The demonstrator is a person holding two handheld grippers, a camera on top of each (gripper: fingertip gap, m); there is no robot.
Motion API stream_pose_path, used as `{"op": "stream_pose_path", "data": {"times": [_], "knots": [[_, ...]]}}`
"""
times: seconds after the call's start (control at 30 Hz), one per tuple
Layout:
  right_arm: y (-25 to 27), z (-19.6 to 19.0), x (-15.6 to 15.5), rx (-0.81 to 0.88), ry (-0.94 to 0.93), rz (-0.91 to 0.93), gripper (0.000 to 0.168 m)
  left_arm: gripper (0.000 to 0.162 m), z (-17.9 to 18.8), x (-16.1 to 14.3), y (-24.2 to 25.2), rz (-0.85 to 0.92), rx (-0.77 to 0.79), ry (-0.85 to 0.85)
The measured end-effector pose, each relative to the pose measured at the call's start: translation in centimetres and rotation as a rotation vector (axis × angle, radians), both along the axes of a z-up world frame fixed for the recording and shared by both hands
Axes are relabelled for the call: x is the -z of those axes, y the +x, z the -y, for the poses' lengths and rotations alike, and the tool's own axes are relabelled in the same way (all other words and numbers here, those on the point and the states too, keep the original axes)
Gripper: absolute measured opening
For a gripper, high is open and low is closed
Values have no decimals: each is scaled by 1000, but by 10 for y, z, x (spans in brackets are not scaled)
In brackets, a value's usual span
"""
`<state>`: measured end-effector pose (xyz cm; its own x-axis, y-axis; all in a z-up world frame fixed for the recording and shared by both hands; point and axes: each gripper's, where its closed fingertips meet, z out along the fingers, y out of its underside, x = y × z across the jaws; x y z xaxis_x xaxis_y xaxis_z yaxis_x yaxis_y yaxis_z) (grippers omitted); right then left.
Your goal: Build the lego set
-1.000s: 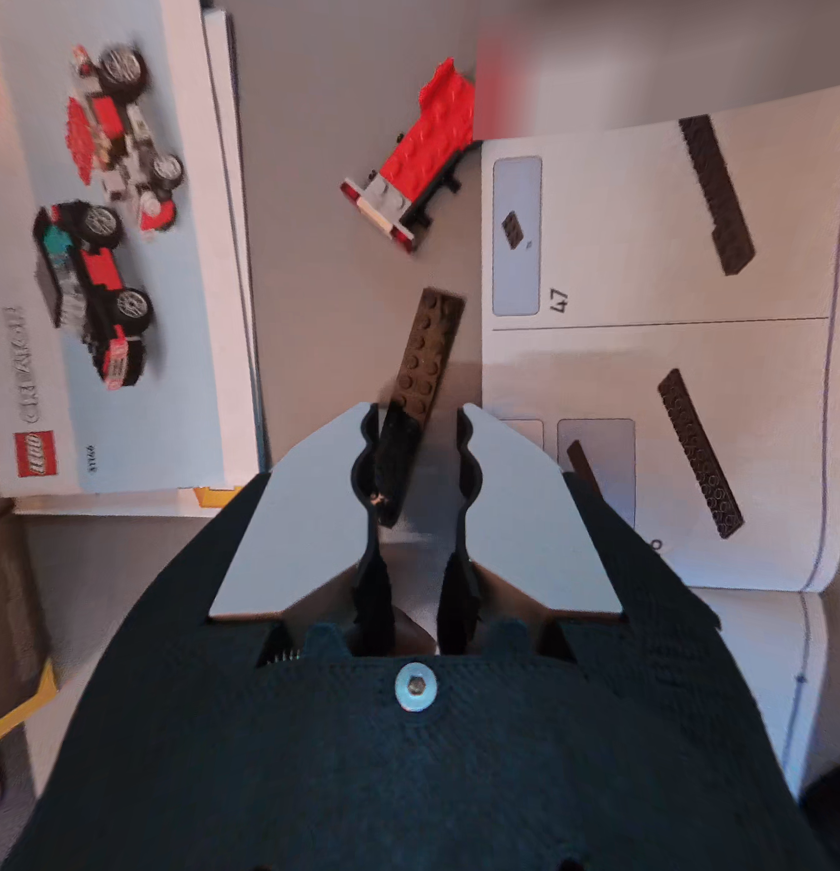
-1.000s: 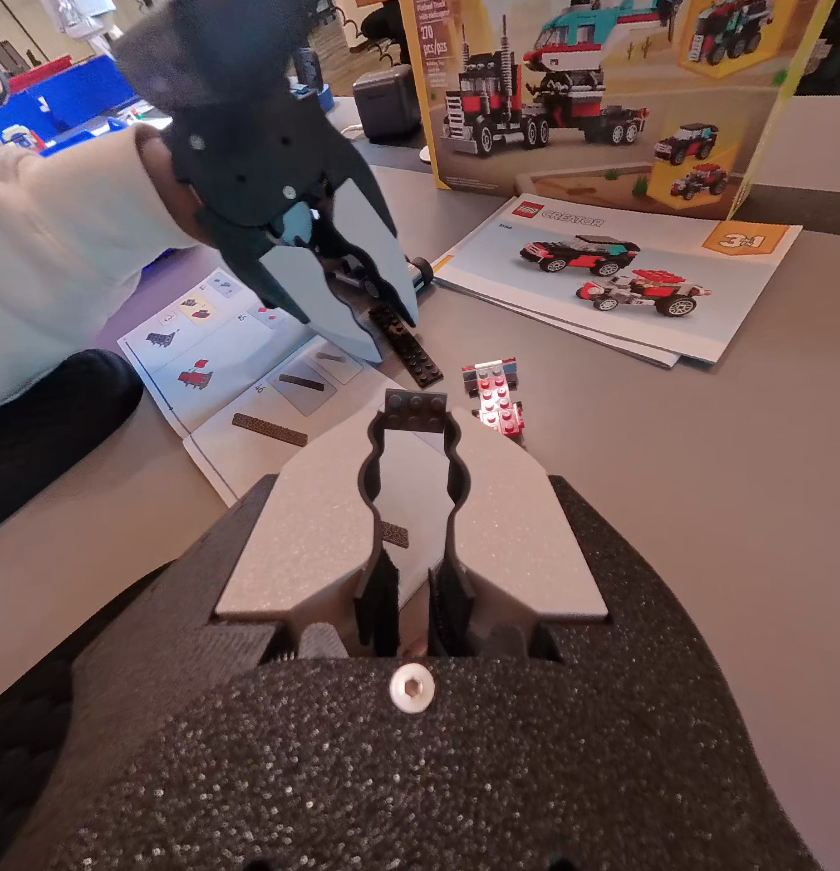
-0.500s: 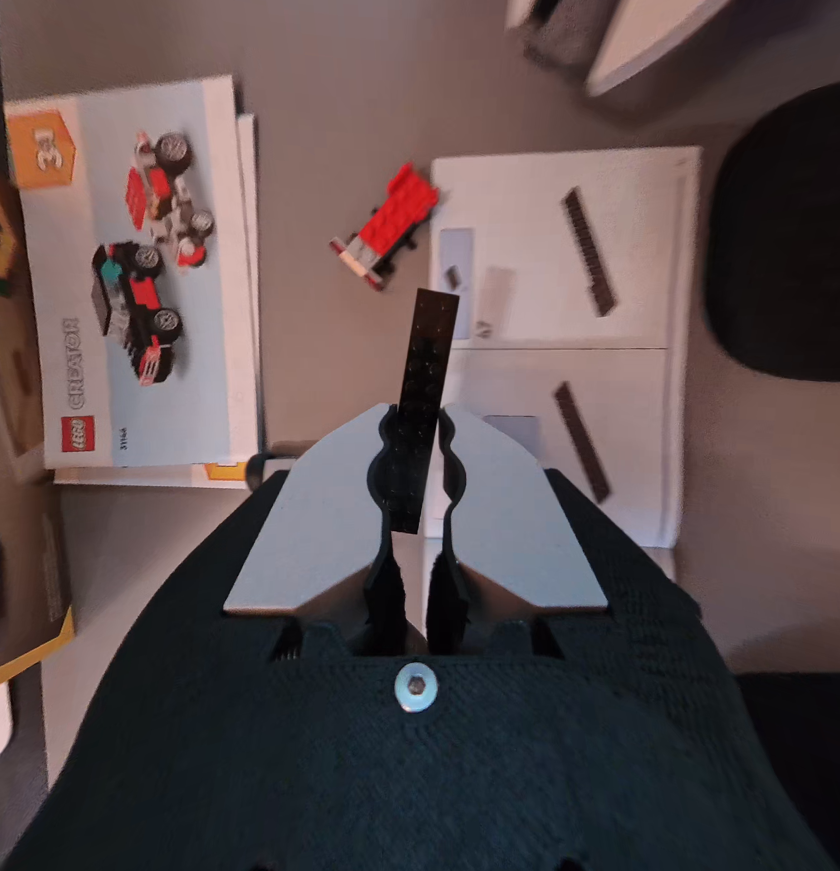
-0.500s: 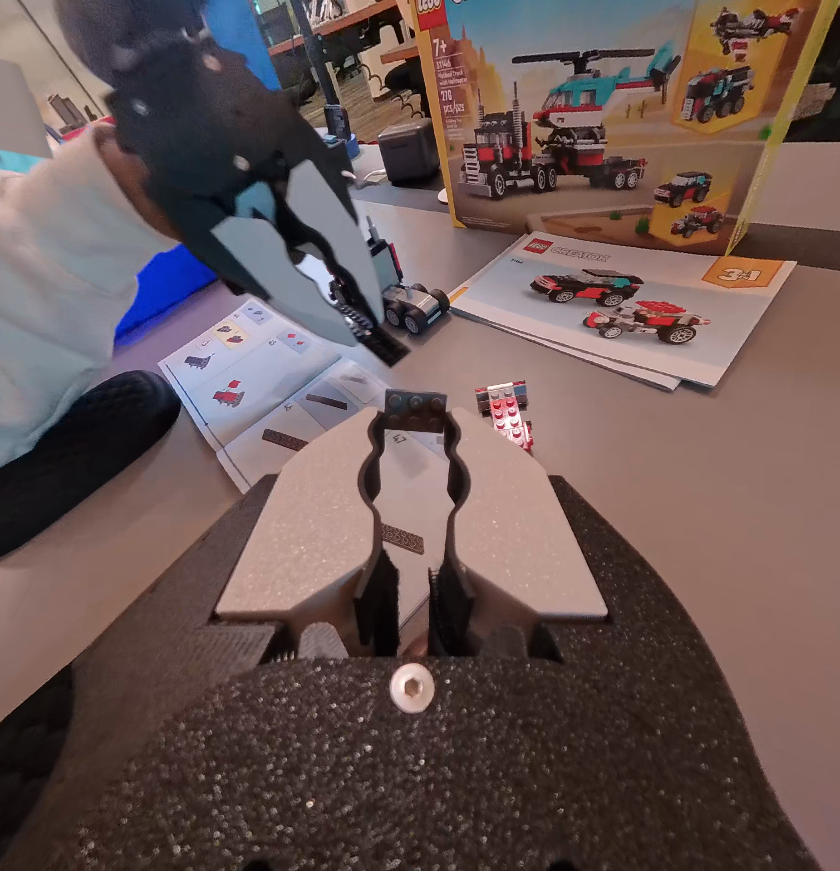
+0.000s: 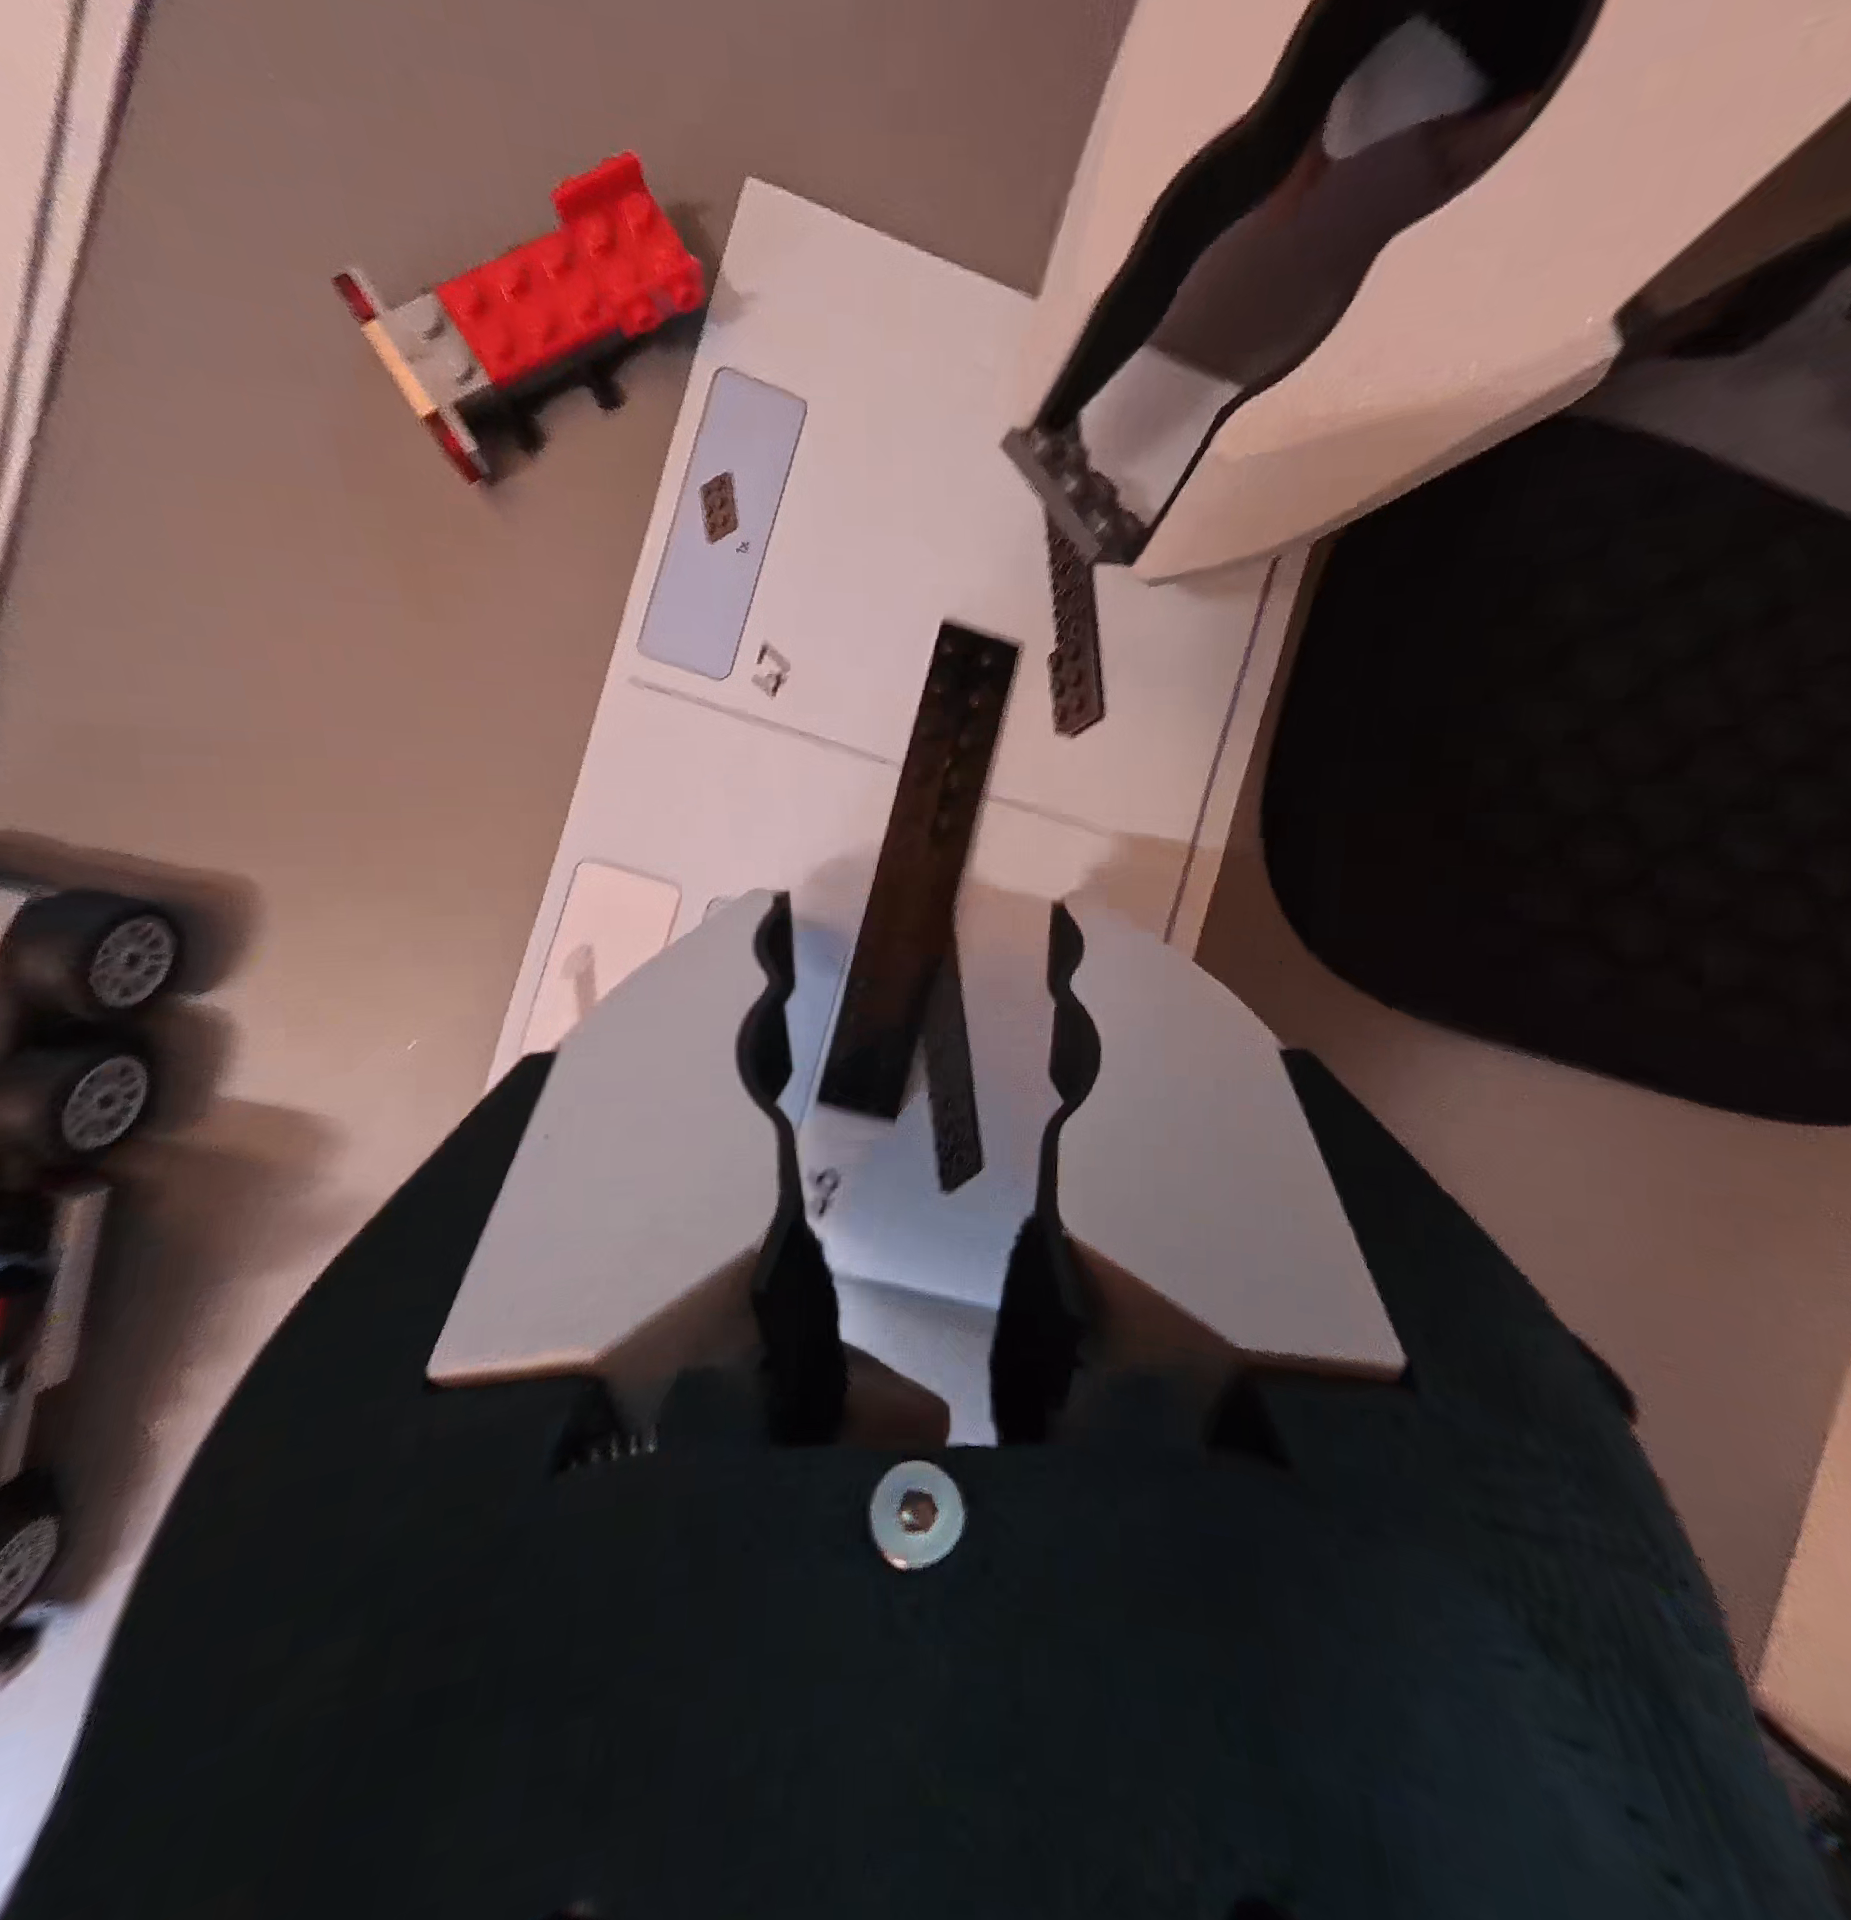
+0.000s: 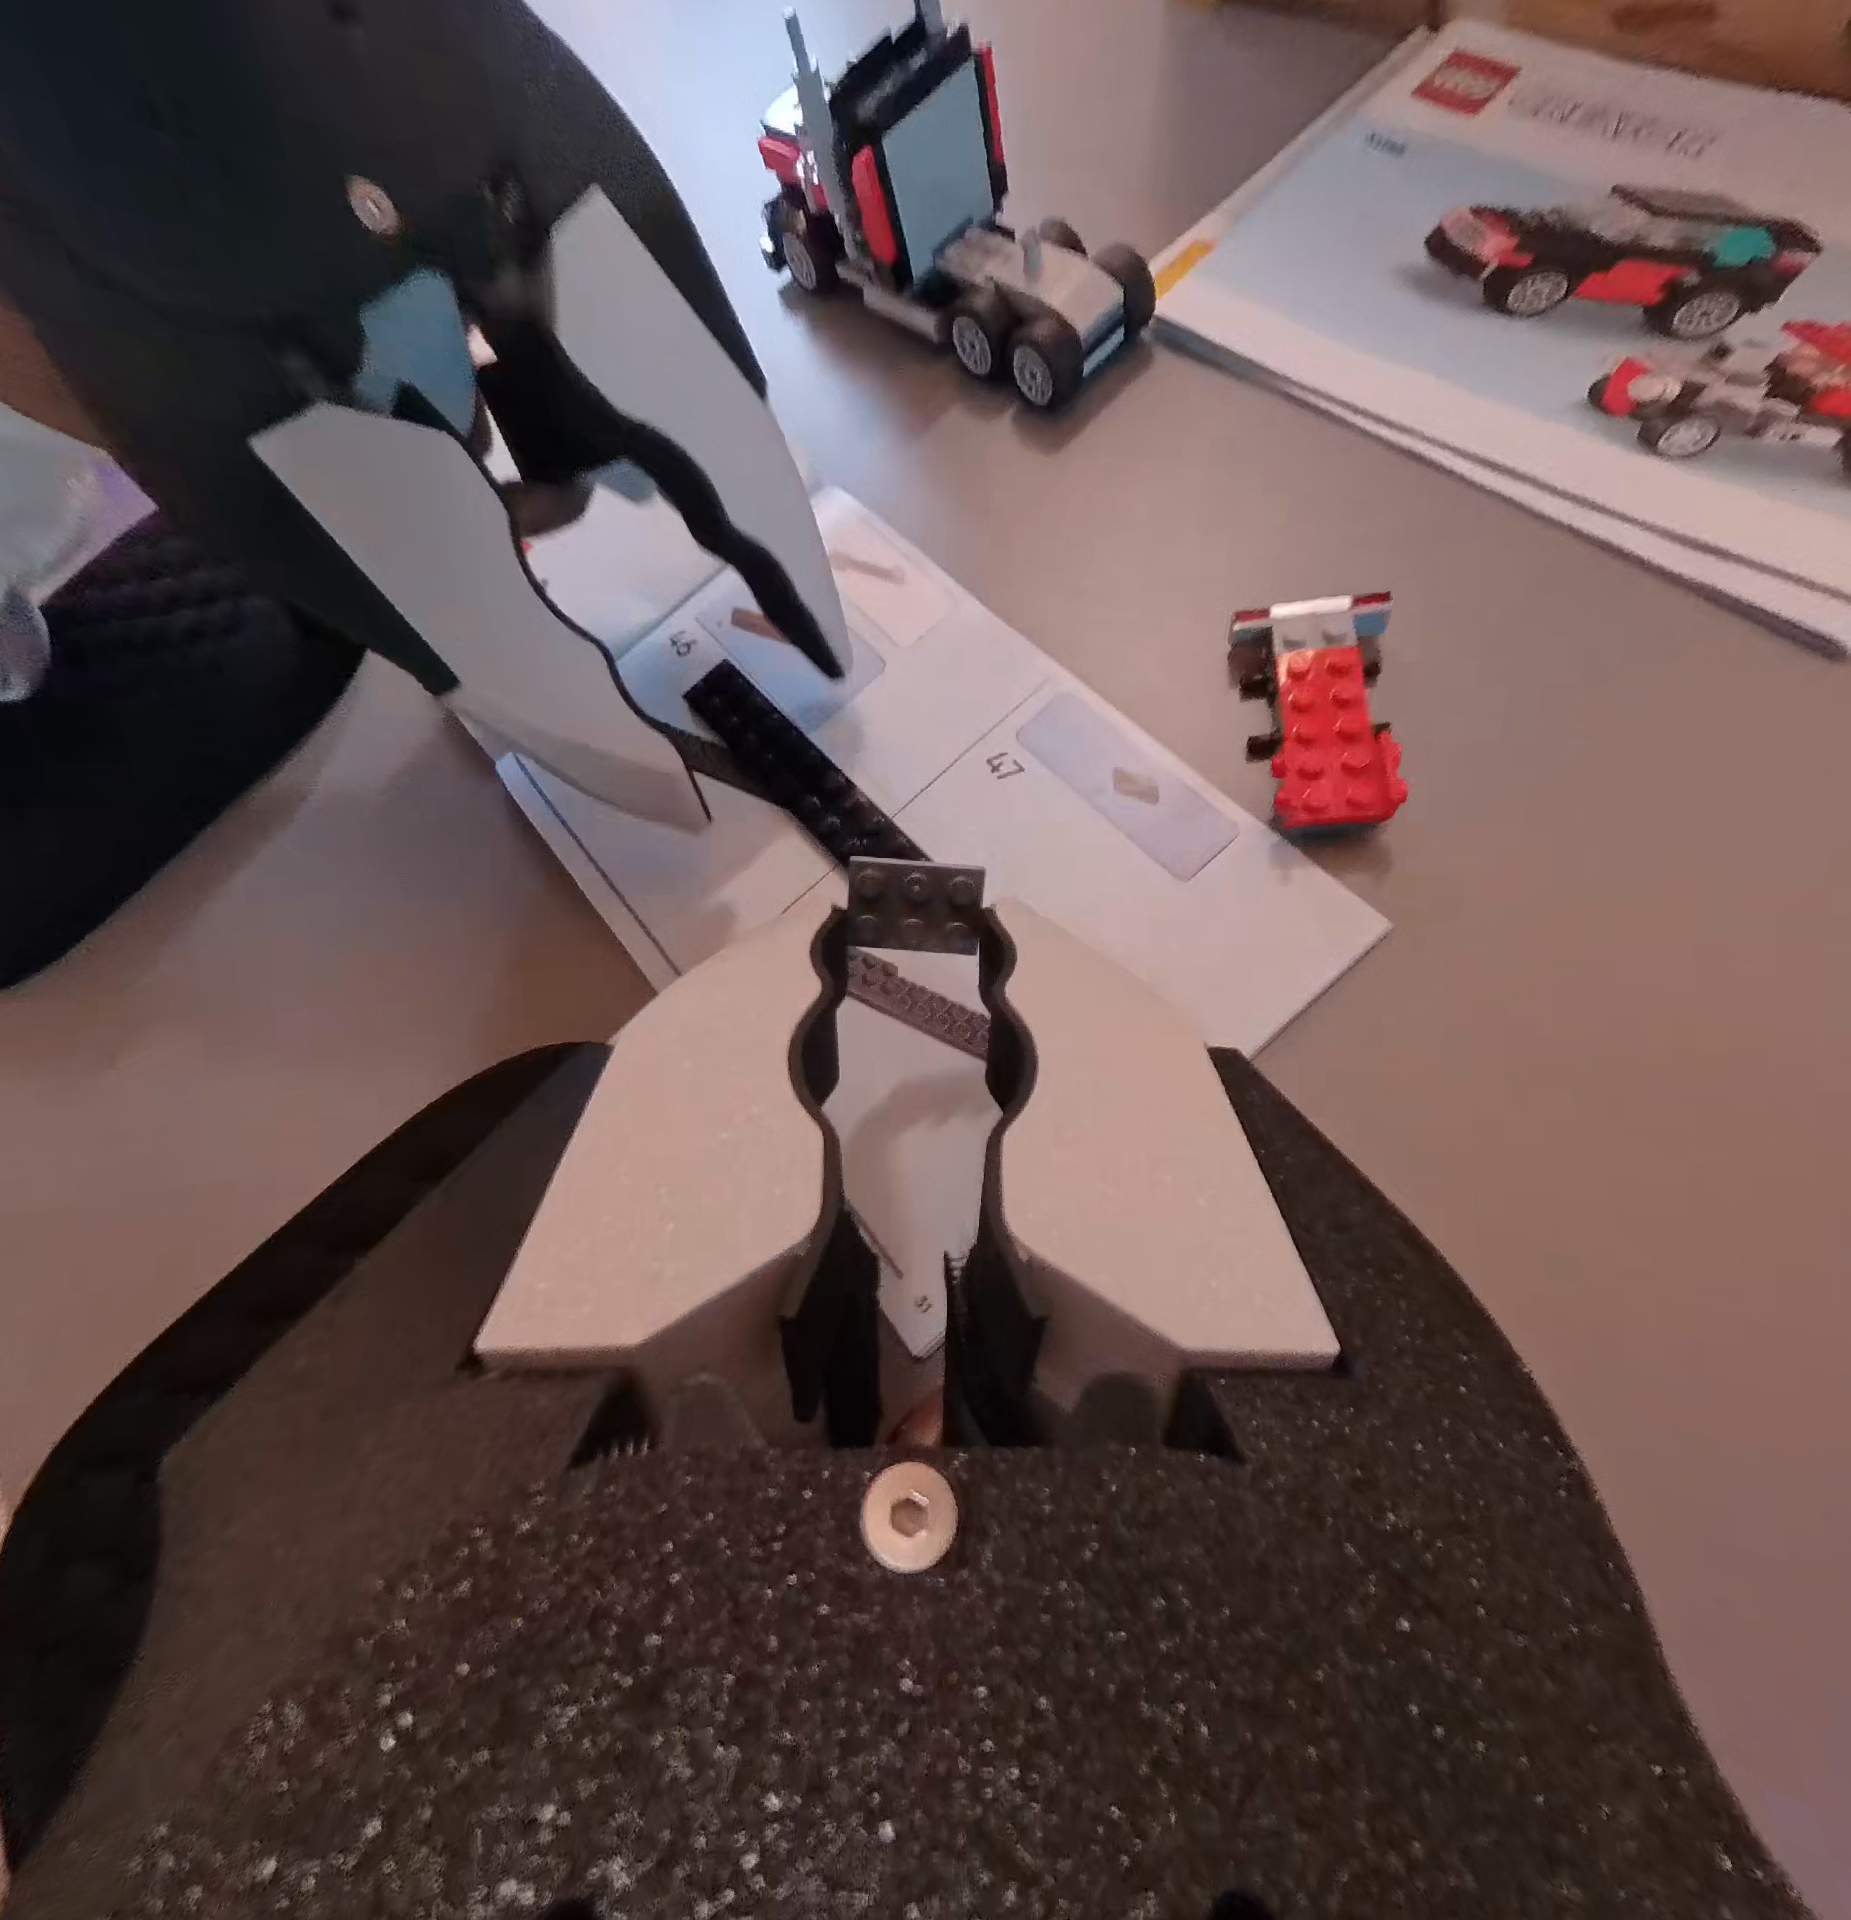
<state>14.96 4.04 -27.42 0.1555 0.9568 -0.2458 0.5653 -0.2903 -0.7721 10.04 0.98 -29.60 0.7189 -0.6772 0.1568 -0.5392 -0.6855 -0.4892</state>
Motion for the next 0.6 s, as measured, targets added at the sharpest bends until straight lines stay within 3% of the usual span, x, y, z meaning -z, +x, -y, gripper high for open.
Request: {"op": "stream_pose_path", "data": {"times": [0.13,0.23,0.27,0.33,0.5,0.6], "knots": [[-3,8,11,-12,10,81,24,48,6,13,-21,-107,61,58],[-8,13,10,-37,-9,59,24,30,6,14,-13,-74,122,119],[-9,14,9,-48,-7,56,24,18,8,13,-10,-60,152,127],[-5,17,6,-99,18,63,24,17,9,13,-7,-50,226,161],[10,41,-10,-383,105,83,25,17,29,13,-10,20,505,133],[15,60,-8,-641,241,132,25,17,37,12,-16,34,676,111]]}}
